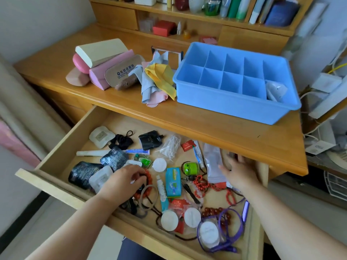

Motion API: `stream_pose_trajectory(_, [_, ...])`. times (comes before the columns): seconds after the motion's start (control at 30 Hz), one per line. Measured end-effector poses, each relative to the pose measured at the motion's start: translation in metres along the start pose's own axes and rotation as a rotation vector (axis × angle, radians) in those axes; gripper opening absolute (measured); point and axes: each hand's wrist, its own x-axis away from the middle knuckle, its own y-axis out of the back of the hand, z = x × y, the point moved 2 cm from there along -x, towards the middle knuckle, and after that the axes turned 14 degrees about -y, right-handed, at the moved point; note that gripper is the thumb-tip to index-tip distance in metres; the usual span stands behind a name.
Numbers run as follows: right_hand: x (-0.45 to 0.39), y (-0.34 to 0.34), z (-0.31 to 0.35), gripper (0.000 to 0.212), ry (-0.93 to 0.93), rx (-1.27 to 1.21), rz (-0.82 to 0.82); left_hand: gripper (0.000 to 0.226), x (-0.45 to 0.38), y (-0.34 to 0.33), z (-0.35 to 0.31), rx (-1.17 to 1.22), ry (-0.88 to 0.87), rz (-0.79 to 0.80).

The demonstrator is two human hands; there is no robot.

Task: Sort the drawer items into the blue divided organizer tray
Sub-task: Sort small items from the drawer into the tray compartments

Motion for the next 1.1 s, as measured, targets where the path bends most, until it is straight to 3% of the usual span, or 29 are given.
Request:
stream_pose_trajectory(0.1, [0.007, -0.017, -0.003, 0.050, 0.056, -0.017, -0.018, 0.010, -0.001, -0.006, 0.002, -0.008, -0.013, -0.019])
stream_pose_trajectory(0.27, [0.045, -0.026, -0.006, 0.025, 0.368, -0.218, -0.132, 0.015, 0.001, -0.001, -0.008, -0.016, -0.051, -0.047])
stream_pose_trajectory(0.4, [0.061, 0.002, 0.006, 0.020, 0.361, -0.537, -0.200, 0.025, -0.016, 0.005, -0.048, 0.006, -0.167, -0.114])
stream_pose_trajectory(0.53, [0.073, 0.045, 0.018, 0.035, 0.309, -0.897, 0.044, 0.040, -0.055, 0.006, -0.113, 0.250, -0.320, 0.014])
stream_pose_trajectory(0.63, [0.076, 0.080, 0.020, 0.027, 0.297, -1.124, 0.157, 0.021, -0.085, 0.005, -0.147, 0.506, -0.295, 0.170])
stream_pose_trajectory(0.7, [0.073, 0.103, 0.016, 0.024, 0.272, -1.239, 0.156, 0.019, -0.102, 0.013, -0.160, 0.639, -0.286, 0.127])
stream_pose_trajectory(0.77, [0.068, 0.125, 0.010, 0.021, 0.261, -1.229, 0.148, 0.016, -0.120, 0.025, -0.171, 0.653, -0.318, 0.083])
stream_pose_trajectory(0.83, [0.062, 0.147, 0.004, 0.016, 0.332, -1.049, 0.179, 0.014, -0.138, 0.036, -0.186, 0.572, -0.422, 0.109])
stream_pose_trajectory(0.9, [0.056, 0.169, -0.001, 0.019, 0.406, -0.809, 0.188, 0.028, -0.156, 0.042, -0.201, 0.423, -0.536, 0.122])
stream_pose_trajectory(0.97, [0.048, 0.191, -0.006, 0.018, 0.426, -0.750, 0.159, 0.042, -0.173, 0.046, -0.213, 0.353, -0.580, 0.018])
stream_pose_trajectory(1.03, [0.036, 0.213, -0.010, 0.018, 0.405, -0.850, 0.037, 0.044, -0.186, 0.051, -0.215, 0.289, -0.629, -0.202])
stream_pose_trajectory(1.1, [0.018, 0.234, -0.018, 0.025, 0.339, -0.868, -0.232, 0.041, -0.197, 0.055, -0.206, 0.130, -0.622, -0.369])
